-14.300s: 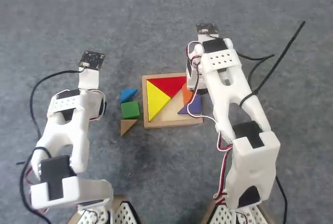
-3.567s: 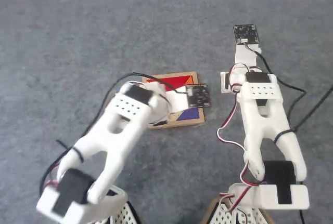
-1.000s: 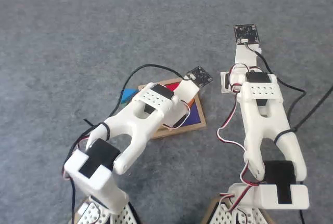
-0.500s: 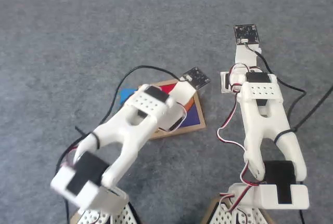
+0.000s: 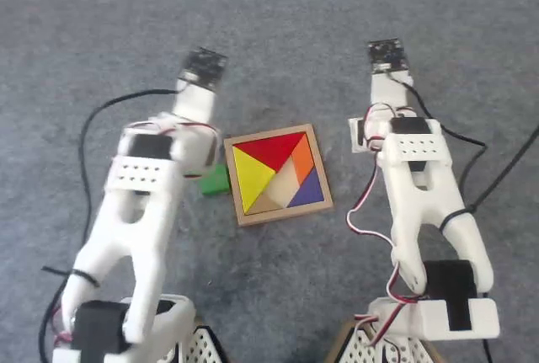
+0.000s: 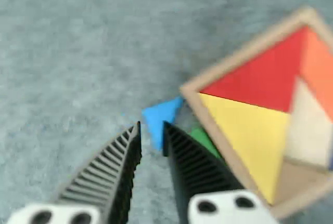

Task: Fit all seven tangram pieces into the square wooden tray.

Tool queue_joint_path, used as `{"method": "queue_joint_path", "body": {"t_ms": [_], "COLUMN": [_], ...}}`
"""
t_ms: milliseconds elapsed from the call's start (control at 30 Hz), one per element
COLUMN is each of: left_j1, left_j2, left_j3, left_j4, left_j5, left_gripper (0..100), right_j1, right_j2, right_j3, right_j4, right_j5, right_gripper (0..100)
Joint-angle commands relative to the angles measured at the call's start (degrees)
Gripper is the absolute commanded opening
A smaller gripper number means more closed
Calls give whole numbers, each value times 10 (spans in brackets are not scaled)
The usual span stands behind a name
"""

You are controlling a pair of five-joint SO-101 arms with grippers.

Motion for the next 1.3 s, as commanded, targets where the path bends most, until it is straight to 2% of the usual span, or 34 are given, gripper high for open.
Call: {"method": "queue_joint_path", "body": {"t_ms": [0, 100, 233, 300, 400, 467, 633, 900, 1167, 1267], "left_j1": [-31, -40, -40, -40, -40, -40, -40, -41, -40, -35], "left_j2": [45, 127, 256, 307, 352, 365, 402, 479, 491, 500], "left_j3": [-46, -110, -233, -293, -350, -369, -406, -450, -486, -484], "left_j4": [-26, -2, 79, 118, 156, 168, 171, 208, 229, 233], "left_j5": [6, 7, -6, -59, -131, -157, -171, -292, -303, -345], "left_gripper": [116, 119, 121, 126, 184, 215, 224, 223, 222, 222], "right_j1": [-18, -18, -19, -20, -20, -19, -18, -18, -18, -18], "right_j2": [-33, -33, -33, -33, -33, -33, -33, -33, -33, -33], "right_j3": [-10, -10, -10, -10, -10, -10, -10, -10, -10, -10], "right_j4": [16, 17, 17, 17, 17, 15, 14, 14, 14, 14], "right_j5": [18, 18, 18, 18, 18, 19, 19, 19, 19, 19], "right_gripper": [9, 9, 9, 9, 9, 9, 9, 9, 9, 9]}}
